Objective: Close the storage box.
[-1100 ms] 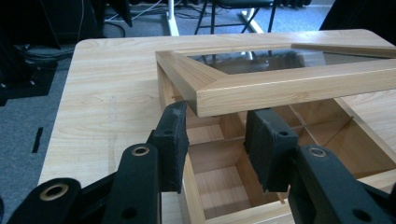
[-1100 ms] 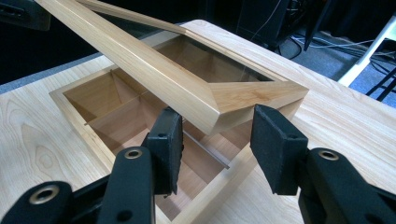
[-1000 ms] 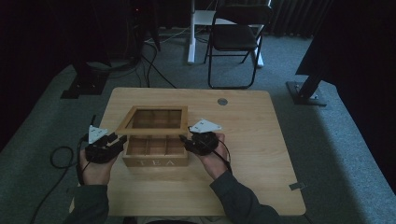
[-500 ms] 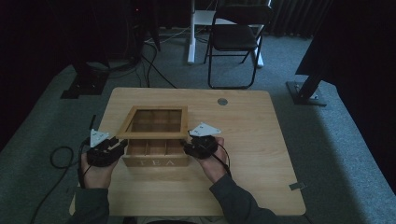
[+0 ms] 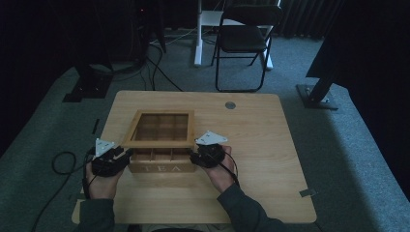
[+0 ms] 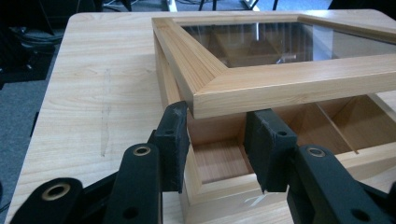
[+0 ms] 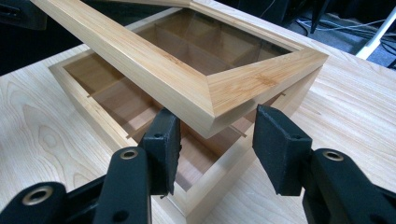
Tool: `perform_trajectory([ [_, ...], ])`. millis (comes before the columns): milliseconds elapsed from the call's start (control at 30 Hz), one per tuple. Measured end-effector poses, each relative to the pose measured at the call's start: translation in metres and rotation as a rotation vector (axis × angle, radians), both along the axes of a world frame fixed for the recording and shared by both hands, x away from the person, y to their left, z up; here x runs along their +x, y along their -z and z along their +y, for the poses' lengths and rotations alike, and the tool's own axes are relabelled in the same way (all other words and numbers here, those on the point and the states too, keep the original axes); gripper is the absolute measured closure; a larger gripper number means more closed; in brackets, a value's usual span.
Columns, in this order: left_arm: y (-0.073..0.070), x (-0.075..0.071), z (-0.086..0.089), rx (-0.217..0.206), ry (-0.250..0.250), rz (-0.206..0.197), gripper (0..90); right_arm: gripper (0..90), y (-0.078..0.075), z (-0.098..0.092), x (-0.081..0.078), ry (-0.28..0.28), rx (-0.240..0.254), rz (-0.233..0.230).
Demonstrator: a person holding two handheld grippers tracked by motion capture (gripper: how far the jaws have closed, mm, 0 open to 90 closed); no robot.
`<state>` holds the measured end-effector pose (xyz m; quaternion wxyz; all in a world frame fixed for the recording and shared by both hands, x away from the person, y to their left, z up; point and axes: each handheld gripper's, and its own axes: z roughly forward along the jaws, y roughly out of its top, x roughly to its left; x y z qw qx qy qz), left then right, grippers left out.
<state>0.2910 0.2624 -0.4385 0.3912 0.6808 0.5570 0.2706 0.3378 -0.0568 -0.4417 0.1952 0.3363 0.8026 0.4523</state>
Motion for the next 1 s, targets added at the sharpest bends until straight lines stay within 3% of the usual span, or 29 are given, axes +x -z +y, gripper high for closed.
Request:
perform_trajectory([
  [300,0.01,-0.002,0.0,0.006,-0.004,0.02,57.2,49.9,0.009,-0.001,-0.002,-0.008,-0.002,0.02],
  [733,0.031,-0.01,0.001,-0.009,-0.01,0.05,53.2,49.0,0.027,0.001,-0.009,-0.016,-0.061,0.039],
  [1000,0.04,-0.013,-0.001,-0.007,-0.01,0.072,53.2,48.9,0.035,0.002,-0.012,-0.023,-0.067,0.059],
])
